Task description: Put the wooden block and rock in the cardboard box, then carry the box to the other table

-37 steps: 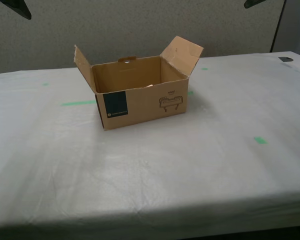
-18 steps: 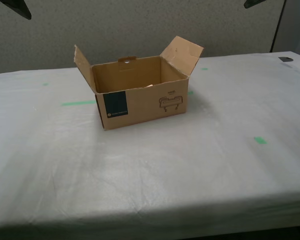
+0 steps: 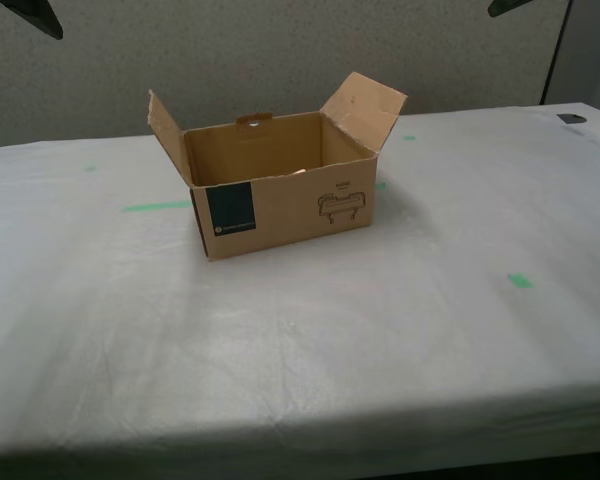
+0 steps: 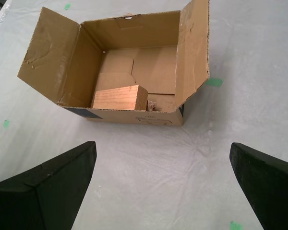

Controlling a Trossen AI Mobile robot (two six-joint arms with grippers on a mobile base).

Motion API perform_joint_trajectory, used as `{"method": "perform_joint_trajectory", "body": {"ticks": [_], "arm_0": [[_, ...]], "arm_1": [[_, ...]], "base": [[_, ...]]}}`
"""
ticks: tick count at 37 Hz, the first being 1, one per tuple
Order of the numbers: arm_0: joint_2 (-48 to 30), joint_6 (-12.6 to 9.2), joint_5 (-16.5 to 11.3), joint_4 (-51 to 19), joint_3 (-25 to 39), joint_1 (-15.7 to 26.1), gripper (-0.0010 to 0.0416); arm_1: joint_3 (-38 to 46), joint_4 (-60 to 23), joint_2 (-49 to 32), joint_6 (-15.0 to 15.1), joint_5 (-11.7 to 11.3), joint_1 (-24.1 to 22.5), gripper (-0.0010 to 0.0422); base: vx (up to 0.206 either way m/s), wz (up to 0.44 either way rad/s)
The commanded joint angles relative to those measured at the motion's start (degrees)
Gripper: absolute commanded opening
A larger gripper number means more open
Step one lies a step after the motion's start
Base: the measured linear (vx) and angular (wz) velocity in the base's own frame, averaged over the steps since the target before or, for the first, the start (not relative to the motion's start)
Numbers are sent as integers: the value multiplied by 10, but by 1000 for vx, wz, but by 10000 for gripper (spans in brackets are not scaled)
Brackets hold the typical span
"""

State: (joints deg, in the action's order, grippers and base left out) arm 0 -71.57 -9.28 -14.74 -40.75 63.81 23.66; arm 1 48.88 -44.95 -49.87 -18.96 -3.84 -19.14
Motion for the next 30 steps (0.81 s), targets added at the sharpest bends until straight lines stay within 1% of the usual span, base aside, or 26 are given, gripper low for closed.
{"method": "perform_joint_trajectory", "body": {"ticks": [1, 30], "arm_0": [[0, -1, 0, 0, 0, 0, 387], [0, -1, 1, 0, 0, 0, 387]], "arm_1": [[0, 0, 0, 1, -1, 0, 391], [0, 0, 0, 2, -1, 0, 391]], "base": [[0, 0], [0, 0]]}}
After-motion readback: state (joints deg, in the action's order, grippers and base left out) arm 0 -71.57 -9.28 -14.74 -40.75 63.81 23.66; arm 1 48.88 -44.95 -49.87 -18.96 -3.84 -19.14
